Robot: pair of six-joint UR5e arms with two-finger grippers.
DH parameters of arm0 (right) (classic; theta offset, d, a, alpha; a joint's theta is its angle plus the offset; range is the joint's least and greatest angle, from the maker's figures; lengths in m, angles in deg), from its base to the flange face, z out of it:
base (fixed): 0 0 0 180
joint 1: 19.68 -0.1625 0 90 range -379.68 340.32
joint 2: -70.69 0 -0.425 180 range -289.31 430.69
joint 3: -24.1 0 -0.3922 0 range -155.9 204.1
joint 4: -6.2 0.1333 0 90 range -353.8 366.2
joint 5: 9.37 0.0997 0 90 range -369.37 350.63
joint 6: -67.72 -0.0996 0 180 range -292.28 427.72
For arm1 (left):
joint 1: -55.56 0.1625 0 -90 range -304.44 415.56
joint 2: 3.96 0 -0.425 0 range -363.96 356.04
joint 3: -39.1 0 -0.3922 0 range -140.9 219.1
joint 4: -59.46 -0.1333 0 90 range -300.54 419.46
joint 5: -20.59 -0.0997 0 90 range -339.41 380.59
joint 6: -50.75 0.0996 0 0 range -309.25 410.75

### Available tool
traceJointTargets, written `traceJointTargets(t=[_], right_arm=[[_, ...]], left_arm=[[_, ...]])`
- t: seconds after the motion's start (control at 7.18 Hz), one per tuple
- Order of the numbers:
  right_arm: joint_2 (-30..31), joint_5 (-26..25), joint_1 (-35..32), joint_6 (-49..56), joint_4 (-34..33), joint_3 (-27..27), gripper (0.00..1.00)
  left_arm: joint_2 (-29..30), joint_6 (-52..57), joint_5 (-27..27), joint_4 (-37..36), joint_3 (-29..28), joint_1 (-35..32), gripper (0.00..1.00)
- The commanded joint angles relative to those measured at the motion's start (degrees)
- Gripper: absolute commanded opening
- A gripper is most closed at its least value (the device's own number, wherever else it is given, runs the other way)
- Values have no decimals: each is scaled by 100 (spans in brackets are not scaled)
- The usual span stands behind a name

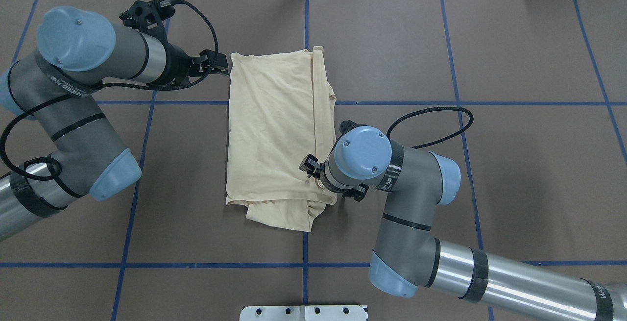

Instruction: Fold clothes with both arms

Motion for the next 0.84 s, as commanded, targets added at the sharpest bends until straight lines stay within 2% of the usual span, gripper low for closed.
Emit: traceJointTargets(t=[0.0, 0.7], right_arm=[[21, 7, -2, -412, -16, 11, 100], [4, -37, 147, -1984, -25, -33, 100]], left_arm=[[0, 0, 9, 5, 1, 3, 100], [-176, 0, 9, -4, 229, 3, 100]])
